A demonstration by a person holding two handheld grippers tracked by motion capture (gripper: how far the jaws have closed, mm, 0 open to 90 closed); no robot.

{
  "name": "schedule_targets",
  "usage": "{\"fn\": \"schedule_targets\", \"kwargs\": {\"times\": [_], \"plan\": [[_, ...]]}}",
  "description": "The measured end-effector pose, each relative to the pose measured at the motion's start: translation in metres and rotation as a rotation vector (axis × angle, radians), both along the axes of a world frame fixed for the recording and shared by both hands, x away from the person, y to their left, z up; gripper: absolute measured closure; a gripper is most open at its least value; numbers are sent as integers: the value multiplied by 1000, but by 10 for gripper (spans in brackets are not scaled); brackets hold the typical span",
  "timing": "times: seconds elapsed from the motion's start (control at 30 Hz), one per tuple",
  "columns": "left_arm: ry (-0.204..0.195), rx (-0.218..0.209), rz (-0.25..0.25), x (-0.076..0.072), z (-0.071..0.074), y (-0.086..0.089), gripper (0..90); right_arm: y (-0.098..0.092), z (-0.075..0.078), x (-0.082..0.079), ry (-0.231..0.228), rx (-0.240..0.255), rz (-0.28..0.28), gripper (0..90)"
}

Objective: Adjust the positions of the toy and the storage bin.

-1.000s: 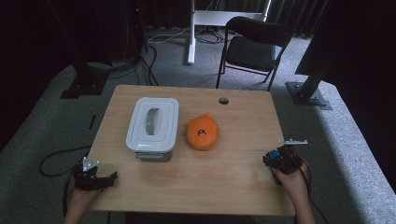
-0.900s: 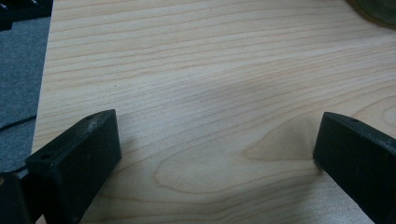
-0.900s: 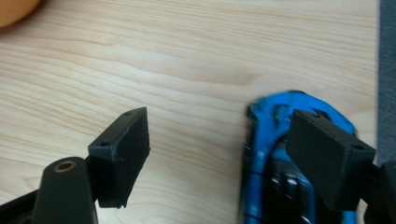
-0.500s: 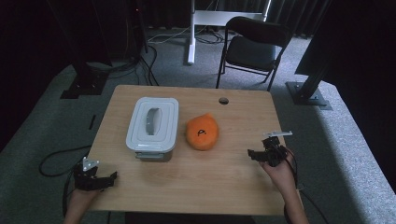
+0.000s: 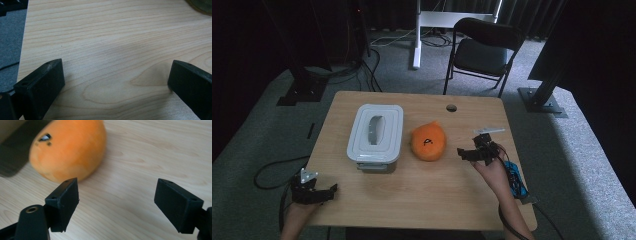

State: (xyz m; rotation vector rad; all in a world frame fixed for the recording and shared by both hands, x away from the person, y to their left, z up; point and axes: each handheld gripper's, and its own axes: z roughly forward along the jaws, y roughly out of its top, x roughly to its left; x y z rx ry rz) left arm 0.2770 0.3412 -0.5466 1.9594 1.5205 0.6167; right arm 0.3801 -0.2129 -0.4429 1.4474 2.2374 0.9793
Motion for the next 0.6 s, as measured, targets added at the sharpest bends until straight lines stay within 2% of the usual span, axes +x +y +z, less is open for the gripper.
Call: {"fn": "schedule_targets", "kwargs": {"times": [0.33,0.5,0.6], "plan": [[0,0,-2,0,0,0,12,47,7,27,-8,39,65,186],[0,0,-2,0,0,0,12,69,-1,44,21,24,77,191],[0,0,-2,0,0,0,12,77,-11,55,53,-5,72,193]]}}
